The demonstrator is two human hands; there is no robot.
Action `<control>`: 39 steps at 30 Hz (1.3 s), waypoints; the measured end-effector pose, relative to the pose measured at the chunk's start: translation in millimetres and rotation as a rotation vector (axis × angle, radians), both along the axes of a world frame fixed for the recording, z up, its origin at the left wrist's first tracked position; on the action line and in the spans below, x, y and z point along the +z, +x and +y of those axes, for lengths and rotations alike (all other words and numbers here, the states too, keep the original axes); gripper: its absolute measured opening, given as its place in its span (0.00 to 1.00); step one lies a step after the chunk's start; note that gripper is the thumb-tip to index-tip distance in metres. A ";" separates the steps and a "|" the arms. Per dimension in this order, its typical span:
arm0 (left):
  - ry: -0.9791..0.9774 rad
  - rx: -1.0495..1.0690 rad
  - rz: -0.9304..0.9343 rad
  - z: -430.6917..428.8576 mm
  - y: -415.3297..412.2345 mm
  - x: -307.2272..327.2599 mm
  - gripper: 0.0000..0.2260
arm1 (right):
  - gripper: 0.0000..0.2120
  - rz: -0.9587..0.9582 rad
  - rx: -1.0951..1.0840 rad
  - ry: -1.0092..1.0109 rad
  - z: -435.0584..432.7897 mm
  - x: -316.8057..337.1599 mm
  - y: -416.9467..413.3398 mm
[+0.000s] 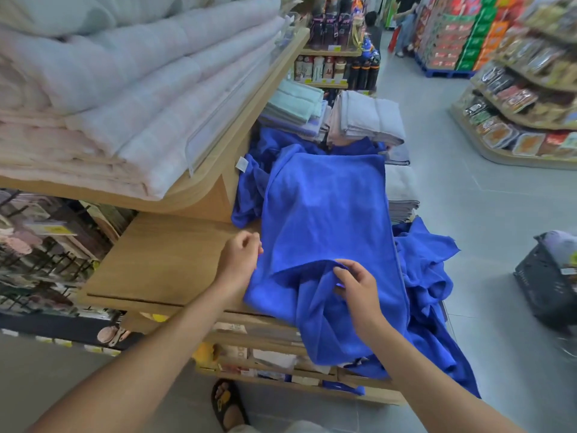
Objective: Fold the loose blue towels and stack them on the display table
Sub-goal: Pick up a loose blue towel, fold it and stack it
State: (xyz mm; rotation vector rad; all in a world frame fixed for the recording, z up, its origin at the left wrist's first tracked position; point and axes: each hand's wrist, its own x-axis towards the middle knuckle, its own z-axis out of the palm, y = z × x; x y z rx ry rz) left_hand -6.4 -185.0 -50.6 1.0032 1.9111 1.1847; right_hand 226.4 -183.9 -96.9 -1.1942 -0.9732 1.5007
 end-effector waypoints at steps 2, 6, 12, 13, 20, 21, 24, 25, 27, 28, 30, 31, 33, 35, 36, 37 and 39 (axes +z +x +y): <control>0.117 -0.039 0.259 39.3 -6.9 13.7 0.10 | 0.09 -0.005 -0.019 -0.041 5.8 -8.2 0.5; 0.273 -0.173 0.539 126.0 -2.8 46.9 0.07 | 0.10 -0.036 -0.026 -0.013 3.7 -16.1 -0.8; -0.103 -0.080 0.654 242.0 -9.0 67.5 0.23 | 0.02 -0.042 -0.025 -0.044 6.6 -16.6 5.2; -0.168 -0.075 0.585 252.6 -15.5 66.1 0.25 | 0.01 -0.044 -0.015 -0.044 6.5 -15.8 4.9; -0.028 -0.028 0.333 281.9 -30.5 51.9 0.07 | 0.03 -0.028 -0.021 -0.038 7.4 -13.9 7.5; 0.032 -0.010 0.355 280.1 -30.7 54.7 0.05 | 0.03 -0.016 -0.018 -0.043 7.4 -12.5 7.1; 0.227 -0.007 0.260 269.2 -24.3 65.5 0.04 | 0.06 0.047 -0.012 -0.106 8.0 -4.8 6.3; 0.277 -0.036 0.195 262.5 -19.7 69.5 0.04 | 0.08 0.091 -0.004 -0.144 8.3 0.0 6.5; 0.339 -0.098 0.075 241.7 -8.4 77.2 0.04 | 0.12 0.191 0.029 -0.215 10.3 14.4 6.9; 0.349 -0.129 0.025 227.9 -2.1 80.9 0.03 | 0.13 0.233 0.055 -0.235 12.3 24.5 7.6; 0.345 -0.210 -0.082 196.6 9.0 84.1 0.03 | 0.16 0.267 0.147 -0.239 15.5 50.3 10.0; 0.337 -0.254 -0.143 180.4 14.5 84.5 0.04 | 0.18 0.236 0.219 -0.216 16.4 65.8 11.8; 0.320 -0.309 -0.261 149.4 25.3 84.2 0.04 | 0.20 0.081 0.370 -0.095 16.6 99.4 15.5; 0.296 -0.321 -0.329 120.5 35.2 85.1 0.04 | 0.17 -0.114 0.450 0.128 15.9 130.8 16.3; 0.283 -0.326 -0.352 107.0 40.2 86.3 0.05 | 0.14 -0.176 0.443 0.244 15.7 145.0 15.1; 0.268 -0.335 -0.375 94.2 44.5 87.5 0.06 | 0.11 -0.207 0.409 0.331 15.9 157.5 13.2; 0.242 -0.366 -0.434 70.3 52.8 91.4 0.06 | 0.07 -0.227 0.320 0.431 17.9 174.0 9.0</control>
